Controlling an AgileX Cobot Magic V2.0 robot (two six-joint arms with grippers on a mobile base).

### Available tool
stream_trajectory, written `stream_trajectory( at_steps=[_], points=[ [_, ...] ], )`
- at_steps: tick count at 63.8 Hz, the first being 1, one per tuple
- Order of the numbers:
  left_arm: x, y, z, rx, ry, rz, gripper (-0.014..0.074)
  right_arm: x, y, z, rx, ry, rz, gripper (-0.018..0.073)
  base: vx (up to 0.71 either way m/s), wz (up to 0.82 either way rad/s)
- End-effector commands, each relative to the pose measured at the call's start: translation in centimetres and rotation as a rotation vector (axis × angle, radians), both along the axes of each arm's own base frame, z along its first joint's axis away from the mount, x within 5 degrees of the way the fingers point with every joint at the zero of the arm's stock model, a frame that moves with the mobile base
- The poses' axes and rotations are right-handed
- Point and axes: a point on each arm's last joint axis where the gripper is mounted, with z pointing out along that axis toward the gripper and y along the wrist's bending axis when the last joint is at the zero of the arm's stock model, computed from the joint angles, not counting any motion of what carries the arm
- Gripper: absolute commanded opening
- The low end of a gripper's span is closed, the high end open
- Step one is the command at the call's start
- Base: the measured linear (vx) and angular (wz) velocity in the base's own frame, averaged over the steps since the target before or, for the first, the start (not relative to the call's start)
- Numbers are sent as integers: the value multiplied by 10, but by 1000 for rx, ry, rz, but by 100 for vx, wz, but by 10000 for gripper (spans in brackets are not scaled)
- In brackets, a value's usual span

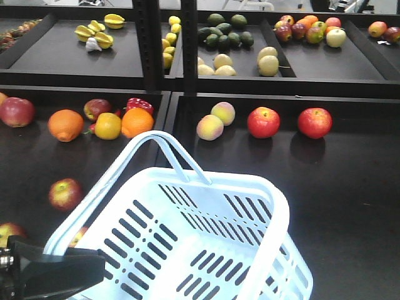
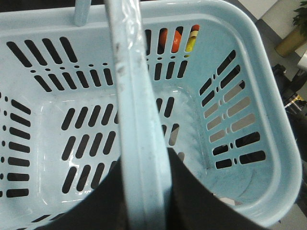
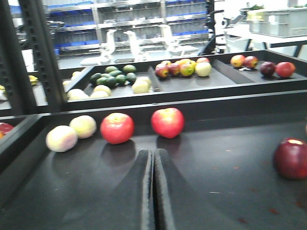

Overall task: Pick three apples into basket with both arms
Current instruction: 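Drive the base away from the tables holding the basket in the left gripper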

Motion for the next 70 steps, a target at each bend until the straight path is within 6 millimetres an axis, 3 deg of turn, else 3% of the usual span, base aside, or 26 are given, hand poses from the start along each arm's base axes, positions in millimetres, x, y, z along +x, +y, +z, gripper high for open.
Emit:
stream_trajectory(
  at_steps=[1, 27, 70],
  points=[
    [1, -1, 15, -90, -31, 32, -7, 0, 0, 3, -17, -69, 3, -4, -5, 20],
    [1, -1, 15, -89, -31, 31, -7, 0, 0, 3, -17, -69, 3, -4, -7, 34],
    [0, -1, 15, -88, -29, 28, -7, 0, 0, 3, -17, -69, 3, -4, -14, 64]
  ],
)
